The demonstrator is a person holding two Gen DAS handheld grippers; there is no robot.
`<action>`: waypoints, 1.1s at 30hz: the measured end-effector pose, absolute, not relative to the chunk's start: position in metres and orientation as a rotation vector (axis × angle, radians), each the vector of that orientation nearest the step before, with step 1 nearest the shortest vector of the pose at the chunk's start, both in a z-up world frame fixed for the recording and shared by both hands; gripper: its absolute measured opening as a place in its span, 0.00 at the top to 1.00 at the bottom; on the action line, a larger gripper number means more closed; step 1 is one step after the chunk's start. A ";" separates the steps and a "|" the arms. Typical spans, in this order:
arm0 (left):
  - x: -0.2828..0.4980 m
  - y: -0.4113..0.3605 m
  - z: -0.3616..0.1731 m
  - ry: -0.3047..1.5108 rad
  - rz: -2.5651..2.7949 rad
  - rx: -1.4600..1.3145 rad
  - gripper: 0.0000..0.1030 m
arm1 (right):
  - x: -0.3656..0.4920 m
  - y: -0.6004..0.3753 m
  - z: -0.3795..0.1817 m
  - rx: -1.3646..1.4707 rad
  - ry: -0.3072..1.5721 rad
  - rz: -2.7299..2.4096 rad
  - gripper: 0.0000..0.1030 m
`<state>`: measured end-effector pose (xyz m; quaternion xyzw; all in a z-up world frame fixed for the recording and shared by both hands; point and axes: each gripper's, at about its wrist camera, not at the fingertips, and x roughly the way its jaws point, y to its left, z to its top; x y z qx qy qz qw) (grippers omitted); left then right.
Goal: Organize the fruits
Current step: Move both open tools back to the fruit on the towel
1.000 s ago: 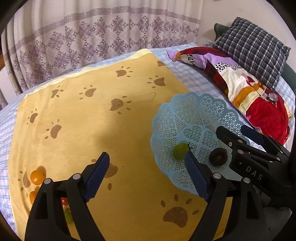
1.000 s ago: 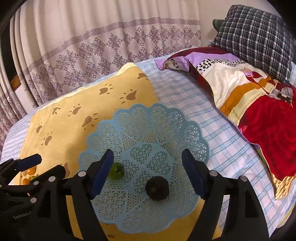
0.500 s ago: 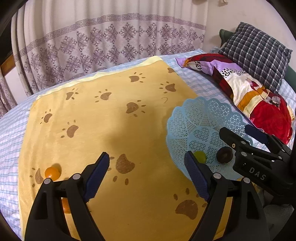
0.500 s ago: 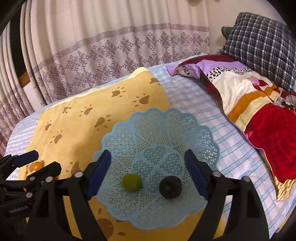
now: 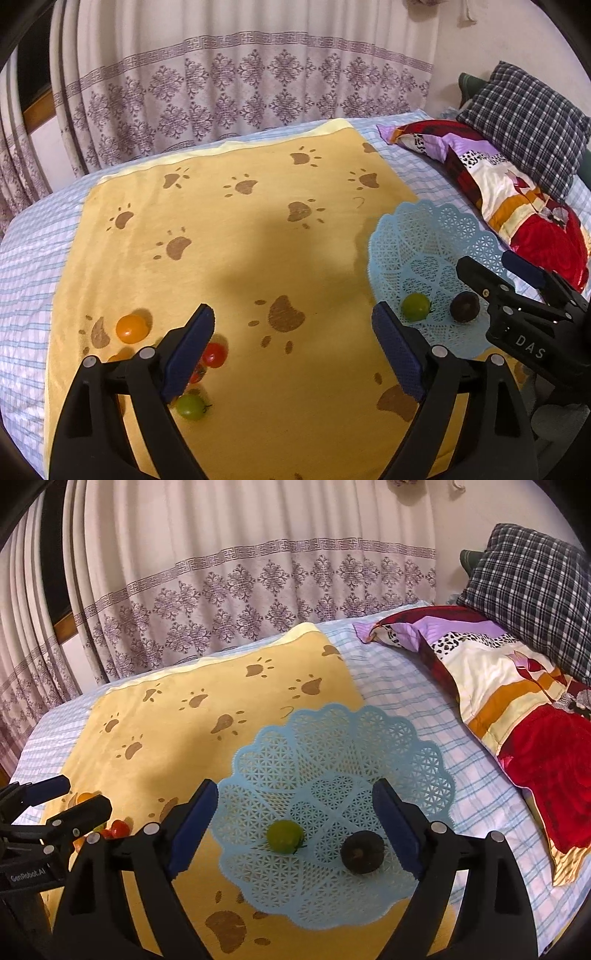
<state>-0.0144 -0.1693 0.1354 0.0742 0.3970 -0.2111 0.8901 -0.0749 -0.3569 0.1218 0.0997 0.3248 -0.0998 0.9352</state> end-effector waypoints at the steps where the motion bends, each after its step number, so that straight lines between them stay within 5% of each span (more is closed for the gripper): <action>1: -0.014 -0.167 0.135 0.825 -0.435 0.152 0.16 | -0.075 -0.355 0.122 0.201 0.666 -0.200 0.16; 33: -0.016 -0.024 0.100 0.893 -0.190 0.072 0.16 | -0.071 -0.266 0.096 0.113 0.793 0.111 0.15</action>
